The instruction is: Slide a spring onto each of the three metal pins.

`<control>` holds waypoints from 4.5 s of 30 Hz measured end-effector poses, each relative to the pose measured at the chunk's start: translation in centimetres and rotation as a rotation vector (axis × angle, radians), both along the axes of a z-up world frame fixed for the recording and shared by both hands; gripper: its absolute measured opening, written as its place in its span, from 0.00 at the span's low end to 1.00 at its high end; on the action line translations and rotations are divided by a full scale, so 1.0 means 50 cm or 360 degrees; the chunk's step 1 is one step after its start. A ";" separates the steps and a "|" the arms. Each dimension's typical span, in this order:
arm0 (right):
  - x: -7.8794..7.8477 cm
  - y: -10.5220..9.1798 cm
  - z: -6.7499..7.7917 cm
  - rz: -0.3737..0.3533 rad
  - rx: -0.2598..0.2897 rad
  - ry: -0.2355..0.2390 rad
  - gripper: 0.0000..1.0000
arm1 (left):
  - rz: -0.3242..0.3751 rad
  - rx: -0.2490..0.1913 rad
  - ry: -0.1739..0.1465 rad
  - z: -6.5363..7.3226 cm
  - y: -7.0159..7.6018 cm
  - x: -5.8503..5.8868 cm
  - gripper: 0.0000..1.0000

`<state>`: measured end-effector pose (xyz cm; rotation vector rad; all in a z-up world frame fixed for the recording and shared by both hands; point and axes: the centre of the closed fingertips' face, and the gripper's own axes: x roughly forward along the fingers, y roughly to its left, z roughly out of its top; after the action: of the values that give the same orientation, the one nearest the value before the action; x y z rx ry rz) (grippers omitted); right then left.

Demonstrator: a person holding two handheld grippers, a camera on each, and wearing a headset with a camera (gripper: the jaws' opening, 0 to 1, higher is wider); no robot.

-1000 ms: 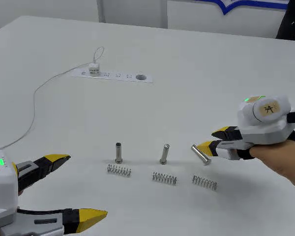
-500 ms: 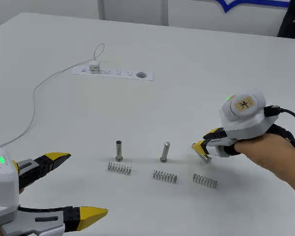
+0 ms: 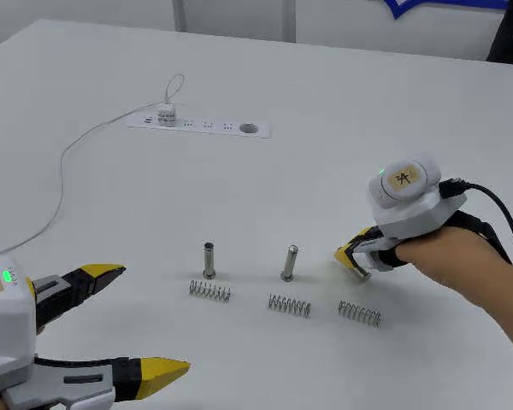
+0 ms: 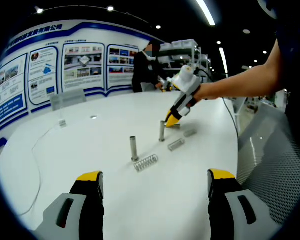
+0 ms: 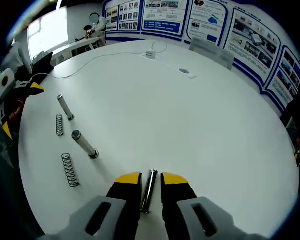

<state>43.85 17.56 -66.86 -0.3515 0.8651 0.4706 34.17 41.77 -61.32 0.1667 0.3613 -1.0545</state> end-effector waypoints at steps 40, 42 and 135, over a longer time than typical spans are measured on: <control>-0.004 -0.002 -0.018 -0.0131 0.0059 0.0199 0.10 | 0.0016 0.0009 0.0021 -0.004 0.010 -0.002 0.86; -0.005 -0.002 -0.018 -0.0142 0.0066 0.0211 0.10 | 0.0018 0.0009 0.0020 -0.004 0.010 -0.001 0.86; -0.108 -0.022 0.076 -0.0221 0.0200 -0.0054 0.09 | 0.0017 -0.0005 -0.0010 0.008 0.001 -0.009 0.85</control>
<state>38.47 16.48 -63.08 -0.1823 0.8166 0.3870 33.72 41.84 -60.90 0.1652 0.3547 -1.0437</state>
